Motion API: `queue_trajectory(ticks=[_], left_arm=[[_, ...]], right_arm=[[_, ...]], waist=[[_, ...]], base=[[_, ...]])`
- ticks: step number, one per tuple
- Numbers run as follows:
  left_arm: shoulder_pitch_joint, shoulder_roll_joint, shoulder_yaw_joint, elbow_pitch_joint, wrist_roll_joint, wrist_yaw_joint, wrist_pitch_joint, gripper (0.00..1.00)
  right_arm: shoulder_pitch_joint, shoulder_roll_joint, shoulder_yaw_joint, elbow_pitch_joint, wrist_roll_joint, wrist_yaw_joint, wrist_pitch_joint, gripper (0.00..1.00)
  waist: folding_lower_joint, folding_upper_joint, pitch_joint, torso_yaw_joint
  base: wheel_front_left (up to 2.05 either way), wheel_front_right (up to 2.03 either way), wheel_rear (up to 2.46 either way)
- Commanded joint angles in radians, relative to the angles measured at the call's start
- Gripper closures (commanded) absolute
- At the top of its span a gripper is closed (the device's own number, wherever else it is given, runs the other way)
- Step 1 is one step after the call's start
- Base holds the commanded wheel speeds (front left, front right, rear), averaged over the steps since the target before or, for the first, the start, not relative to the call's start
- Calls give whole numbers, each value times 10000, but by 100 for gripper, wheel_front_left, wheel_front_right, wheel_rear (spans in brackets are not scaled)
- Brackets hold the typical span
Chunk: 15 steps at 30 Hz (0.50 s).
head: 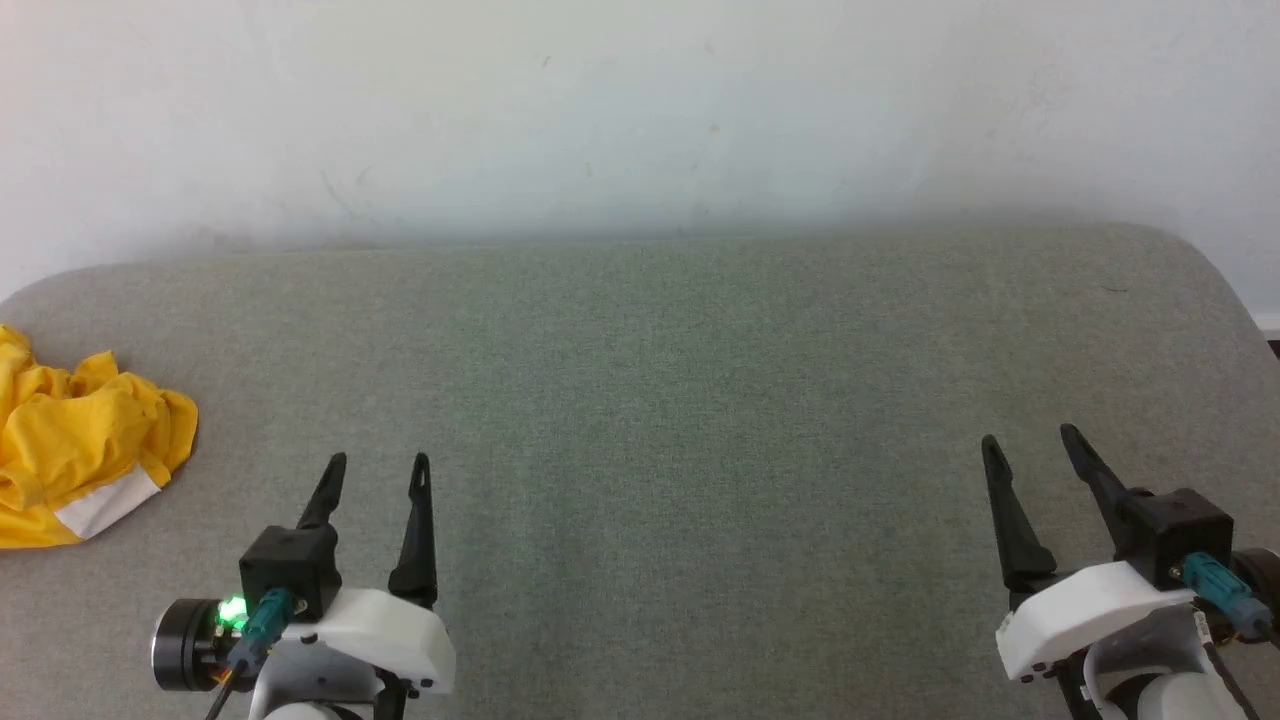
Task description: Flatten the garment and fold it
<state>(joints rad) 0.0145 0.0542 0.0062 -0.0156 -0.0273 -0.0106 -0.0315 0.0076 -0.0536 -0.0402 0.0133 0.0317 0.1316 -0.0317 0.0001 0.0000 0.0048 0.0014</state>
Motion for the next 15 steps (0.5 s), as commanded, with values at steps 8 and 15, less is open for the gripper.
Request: queue_trajectory(ticks=[8,15], left_arm=[[159,-9,110,-152,-192,-178,-252,0],[139,-11,198,-248,-321,-231,-398,0]], right_arm=[[22,7,-253,41,198,-2,-254,0],[-20,9,-444,50,297,-3,-401,0]], waist=[[0,0,88,27],[0,0,192,113]], base=[[0,0,0],[0,0,0]])
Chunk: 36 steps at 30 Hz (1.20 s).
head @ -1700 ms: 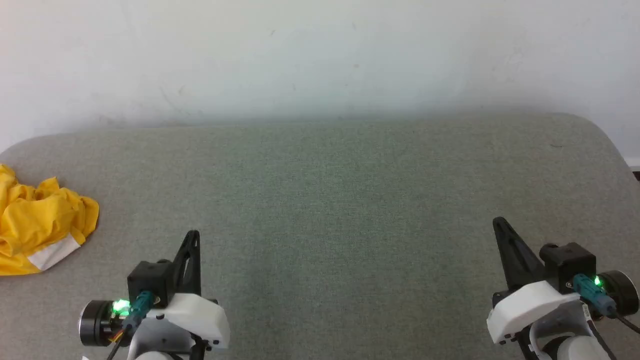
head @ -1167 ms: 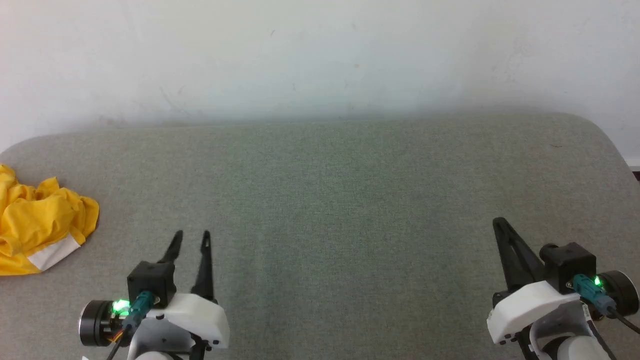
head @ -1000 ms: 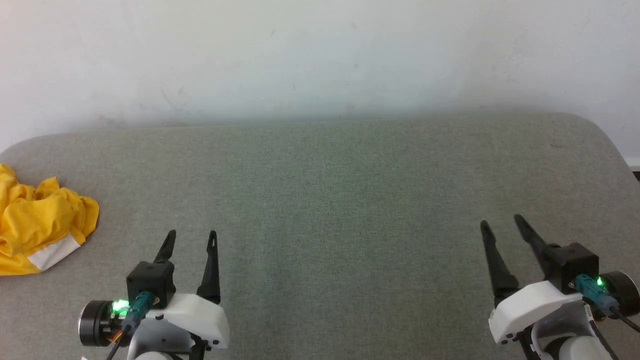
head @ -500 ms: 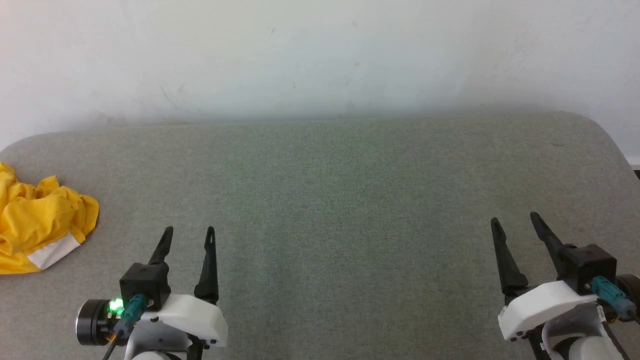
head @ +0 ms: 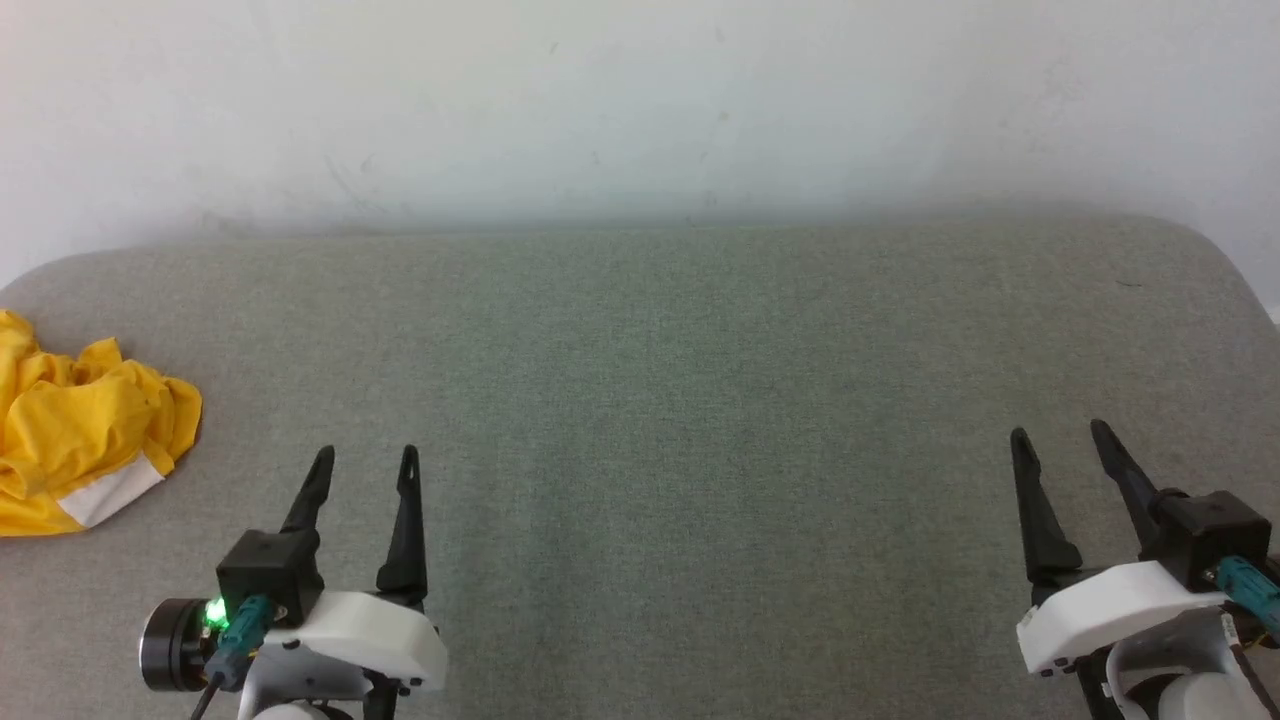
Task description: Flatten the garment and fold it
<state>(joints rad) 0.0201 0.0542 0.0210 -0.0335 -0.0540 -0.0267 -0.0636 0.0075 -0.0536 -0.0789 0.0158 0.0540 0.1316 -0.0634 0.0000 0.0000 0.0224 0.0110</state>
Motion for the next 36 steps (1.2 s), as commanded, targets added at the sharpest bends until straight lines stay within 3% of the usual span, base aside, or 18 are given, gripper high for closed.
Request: queue_trajectory(ticks=[1,16,36], left_arm=[[82,-11,62,-84,-73,-75,-99,0],[97,-16,146,-289,-342,3,-413,0],[258,-22,224,-512,-791,189,-831,0]], right_arm=[[-27,10,-77,32,93,-3,-105,0],[-118,14,-301,96,61,-4,-418,0],[-227,19,-249,364,-28,-5,-835,0]], waist=[[0,0,33,36],[0,0,210,540],[0,0,358,2006]], base=[[0,0,0],[0,0,0],[0,0,0]])
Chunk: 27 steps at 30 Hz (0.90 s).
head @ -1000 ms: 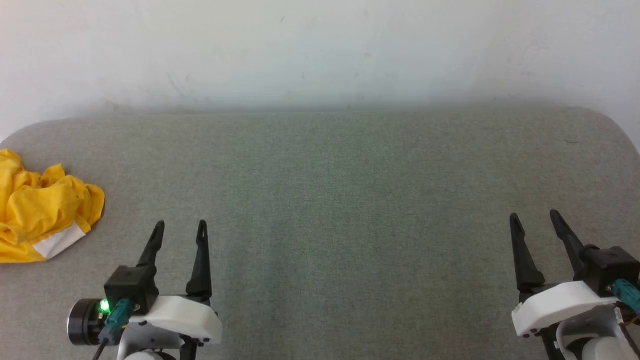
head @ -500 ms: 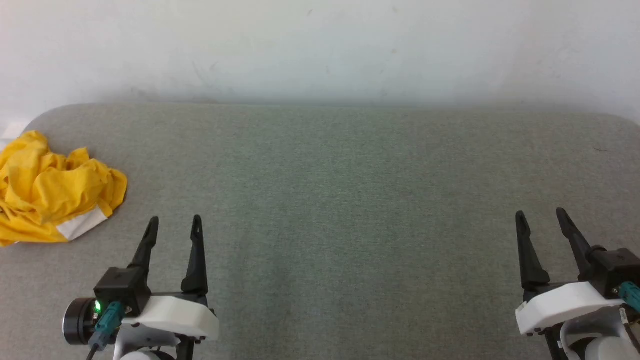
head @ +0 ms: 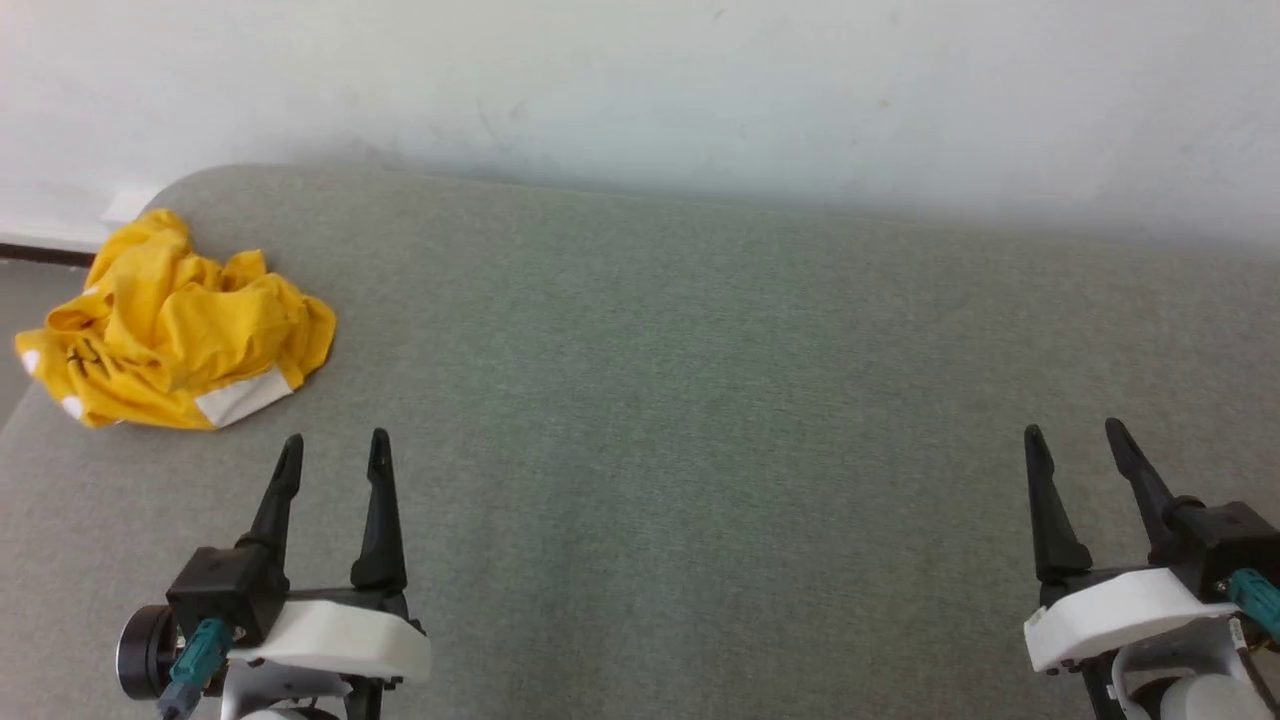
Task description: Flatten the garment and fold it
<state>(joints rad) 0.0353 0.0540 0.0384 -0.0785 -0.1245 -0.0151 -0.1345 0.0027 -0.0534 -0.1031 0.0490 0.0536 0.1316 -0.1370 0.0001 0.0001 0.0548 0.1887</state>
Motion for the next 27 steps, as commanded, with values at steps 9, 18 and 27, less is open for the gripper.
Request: queue_trajectory(ticks=[9,18,27], left_arm=[[206,-23,58,-120,-352,148,-310,0],[333,-26,72,-118,-592,250,-497,0],[522,-29,91,-124,-735,254,-686,0]], right_arm=[[-227,20,210,307,-202,-6,-287,0],[-186,22,401,553,-302,-7,-474,0],[-195,24,577,814,-251,-7,-662,0]], waist=[[-1,-1,88,924],[-1,-1,3,1671],[-1,-1,-102,2476]], base=[[0,0,0],[0,0,0],[0,0,0]])
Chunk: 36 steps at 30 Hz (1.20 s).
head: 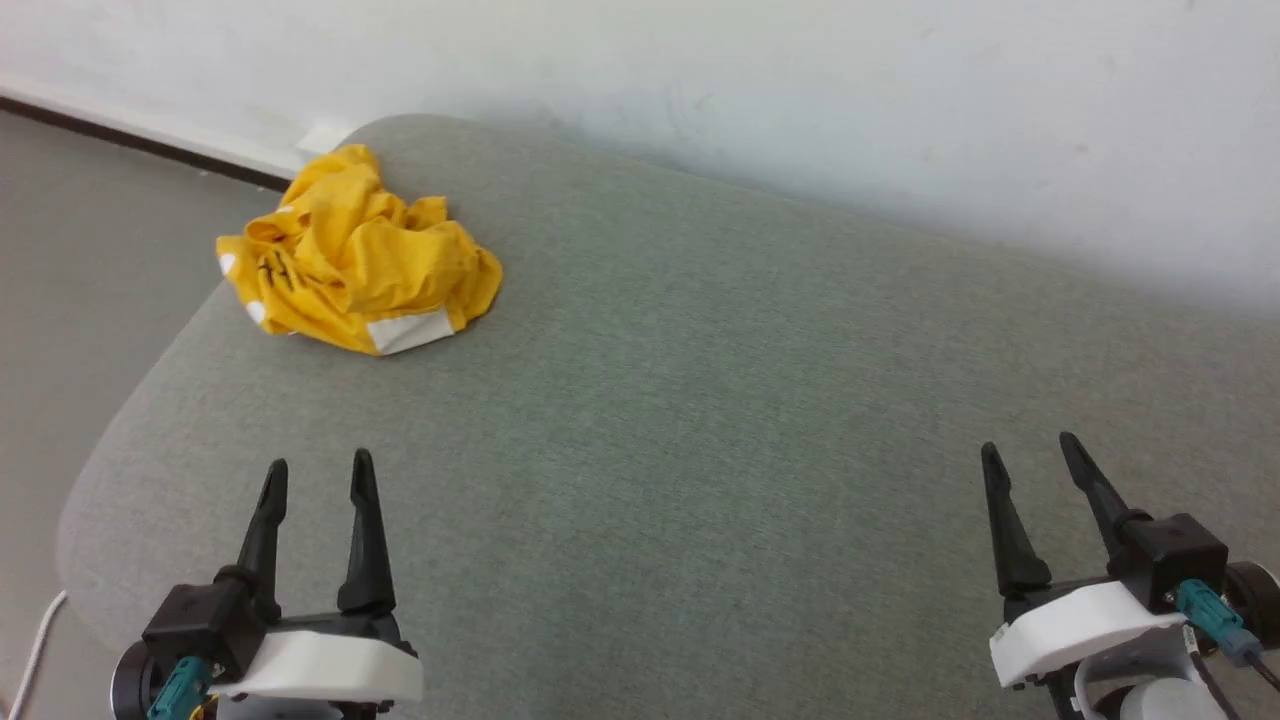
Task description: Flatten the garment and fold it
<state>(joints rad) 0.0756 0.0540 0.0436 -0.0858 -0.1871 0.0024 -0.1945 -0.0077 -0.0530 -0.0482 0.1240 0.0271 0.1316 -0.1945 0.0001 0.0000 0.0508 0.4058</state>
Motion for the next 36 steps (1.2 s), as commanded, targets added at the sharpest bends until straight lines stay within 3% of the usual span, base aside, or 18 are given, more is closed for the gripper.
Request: queue_trajectory(ticks=[1,21,29,36], left_arm=[[139,-29,38,-53,-123,84,-107,0],[552,-35,105,-166,-432,125,-504,0],[608,-38,141,-206,-652,127,-671,0],[582,-38,155,-192,-684,109,-672,0]], right_arm=[[-88,21,46,93,21,-7,-108,0],[-127,26,289,600,75,-9,-497,0],[-170,28,258,662,-8,-9,-652,0],[-167,28,186,575,-79,-9,-608,0]], waist=[[-1,0,-79,402],[-1,0,-219,1951],[-1,0,-154,2276],[-1,0,-124,2171]], base=[[0,0,0],[0,0,0],[0,0,0],[0,0,0]])
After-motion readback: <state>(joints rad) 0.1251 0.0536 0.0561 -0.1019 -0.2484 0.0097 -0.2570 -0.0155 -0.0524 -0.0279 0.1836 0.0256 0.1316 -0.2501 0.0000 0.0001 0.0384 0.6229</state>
